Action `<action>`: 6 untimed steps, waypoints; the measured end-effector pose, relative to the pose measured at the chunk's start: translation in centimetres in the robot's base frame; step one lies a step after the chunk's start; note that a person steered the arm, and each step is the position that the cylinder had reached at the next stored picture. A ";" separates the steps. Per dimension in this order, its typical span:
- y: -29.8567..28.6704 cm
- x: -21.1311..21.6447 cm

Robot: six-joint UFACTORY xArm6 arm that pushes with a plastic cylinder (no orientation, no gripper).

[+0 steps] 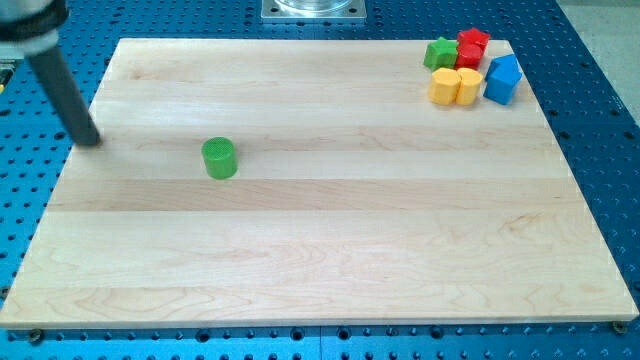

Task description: Slide the green circle into the green star

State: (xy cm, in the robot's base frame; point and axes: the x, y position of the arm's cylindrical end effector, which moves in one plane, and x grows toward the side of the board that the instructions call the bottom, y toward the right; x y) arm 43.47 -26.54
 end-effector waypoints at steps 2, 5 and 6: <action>15.2 2.6; 19.0 -1.5; 18.0 0.1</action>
State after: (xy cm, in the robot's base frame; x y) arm 43.59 -8.57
